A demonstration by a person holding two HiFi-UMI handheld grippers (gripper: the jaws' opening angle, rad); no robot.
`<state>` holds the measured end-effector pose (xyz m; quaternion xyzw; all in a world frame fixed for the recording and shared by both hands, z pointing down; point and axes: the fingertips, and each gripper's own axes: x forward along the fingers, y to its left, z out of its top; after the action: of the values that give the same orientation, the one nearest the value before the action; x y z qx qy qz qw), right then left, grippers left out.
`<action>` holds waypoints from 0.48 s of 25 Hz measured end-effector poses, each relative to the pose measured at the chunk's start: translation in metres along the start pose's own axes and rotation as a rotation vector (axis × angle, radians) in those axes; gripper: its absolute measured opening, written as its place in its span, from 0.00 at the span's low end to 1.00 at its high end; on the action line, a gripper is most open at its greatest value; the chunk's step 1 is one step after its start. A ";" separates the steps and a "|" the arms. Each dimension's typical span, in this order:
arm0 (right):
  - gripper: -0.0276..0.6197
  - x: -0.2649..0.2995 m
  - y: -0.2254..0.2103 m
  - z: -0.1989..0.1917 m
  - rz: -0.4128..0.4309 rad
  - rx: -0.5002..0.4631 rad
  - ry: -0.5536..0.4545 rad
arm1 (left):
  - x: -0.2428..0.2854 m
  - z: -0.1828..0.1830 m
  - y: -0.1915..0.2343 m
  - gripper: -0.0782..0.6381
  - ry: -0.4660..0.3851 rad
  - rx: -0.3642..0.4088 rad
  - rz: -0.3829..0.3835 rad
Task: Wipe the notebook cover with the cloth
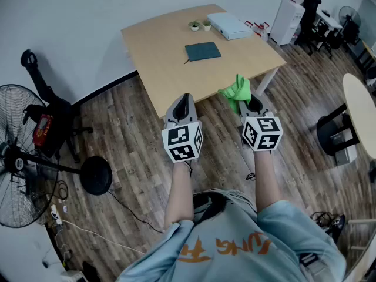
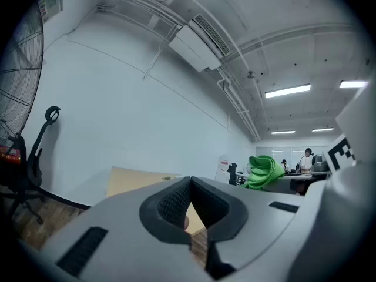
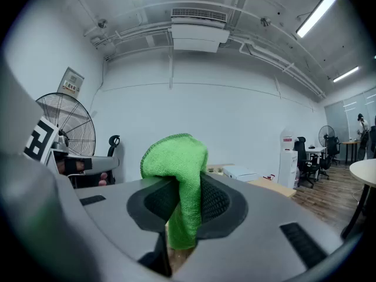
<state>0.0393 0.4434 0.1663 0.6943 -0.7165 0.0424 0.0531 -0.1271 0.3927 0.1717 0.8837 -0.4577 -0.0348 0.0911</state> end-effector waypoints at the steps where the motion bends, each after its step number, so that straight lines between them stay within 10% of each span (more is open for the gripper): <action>1: 0.15 0.000 0.001 0.000 0.005 -0.004 0.001 | 0.000 0.000 0.000 0.13 0.001 0.000 0.002; 12: 0.15 -0.004 0.006 -0.004 -0.025 -0.013 -0.001 | 0.001 -0.004 0.002 0.13 0.016 -0.034 -0.006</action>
<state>0.0339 0.4481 0.1694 0.7028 -0.7081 0.0370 0.0578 -0.1280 0.3912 0.1764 0.8838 -0.4535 -0.0356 0.1098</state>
